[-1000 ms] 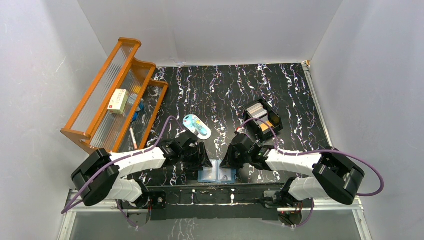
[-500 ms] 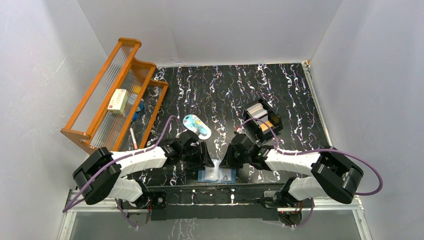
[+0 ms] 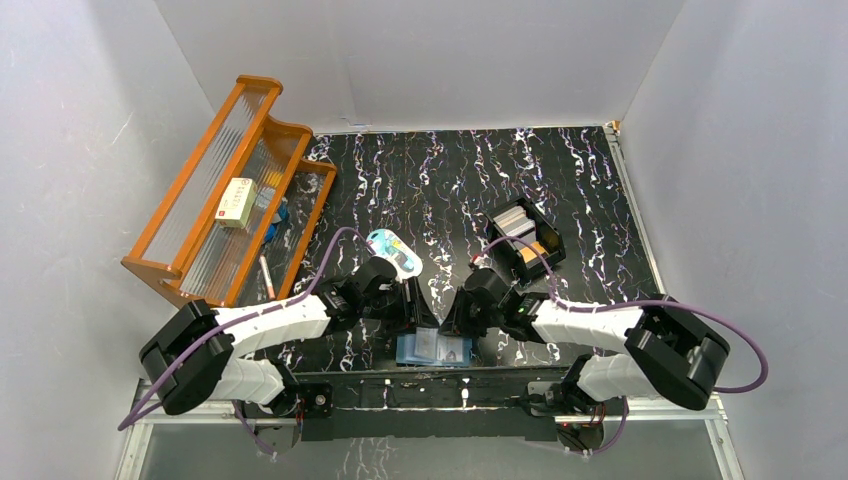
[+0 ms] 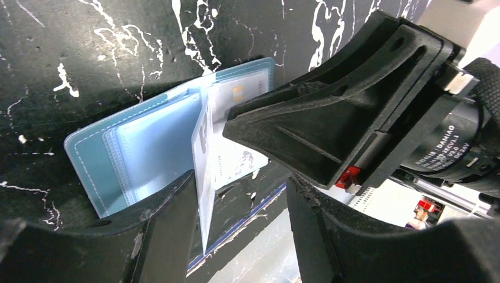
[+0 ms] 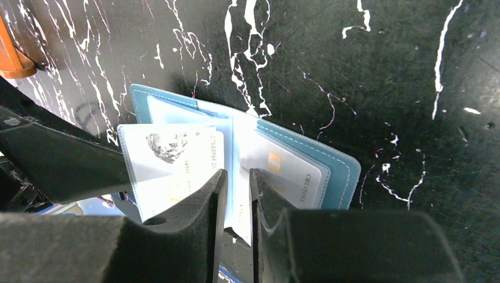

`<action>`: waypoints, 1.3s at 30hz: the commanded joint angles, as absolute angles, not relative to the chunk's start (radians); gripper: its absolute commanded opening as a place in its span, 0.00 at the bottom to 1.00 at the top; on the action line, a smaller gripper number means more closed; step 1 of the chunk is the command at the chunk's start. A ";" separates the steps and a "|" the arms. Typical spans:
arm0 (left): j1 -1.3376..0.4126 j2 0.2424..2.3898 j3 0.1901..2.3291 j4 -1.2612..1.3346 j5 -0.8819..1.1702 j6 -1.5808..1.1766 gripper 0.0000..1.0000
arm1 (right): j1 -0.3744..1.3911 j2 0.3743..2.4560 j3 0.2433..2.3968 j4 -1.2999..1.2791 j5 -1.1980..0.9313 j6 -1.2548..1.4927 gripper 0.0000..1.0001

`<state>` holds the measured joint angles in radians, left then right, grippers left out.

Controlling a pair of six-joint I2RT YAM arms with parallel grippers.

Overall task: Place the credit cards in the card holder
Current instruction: Turn over the card slot in the card holder.

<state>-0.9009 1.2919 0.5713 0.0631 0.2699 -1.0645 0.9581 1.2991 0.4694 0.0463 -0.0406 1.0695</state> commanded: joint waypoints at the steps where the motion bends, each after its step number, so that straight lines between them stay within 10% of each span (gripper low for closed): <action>1: -0.911 1.258 0.570 0.106 0.297 -1.068 0.54 | 0.963 1.267 0.440 0.024 -0.021 1.054 0.30; 23: -0.969 1.421 0.646 0.239 0.369 -1.042 0.57 | 0.675 0.972 0.594 -0.356 0.199 0.799 0.37; 39: -0.979 1.373 0.766 -0.175 0.096 -0.899 0.58 | 0.310 1.278 0.863 -0.319 0.212 0.855 0.48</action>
<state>-0.9775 1.4300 0.7013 0.0662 0.2619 -0.9699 0.3511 1.2152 0.7753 -0.3466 0.1635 0.7918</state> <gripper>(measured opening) 0.576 0.460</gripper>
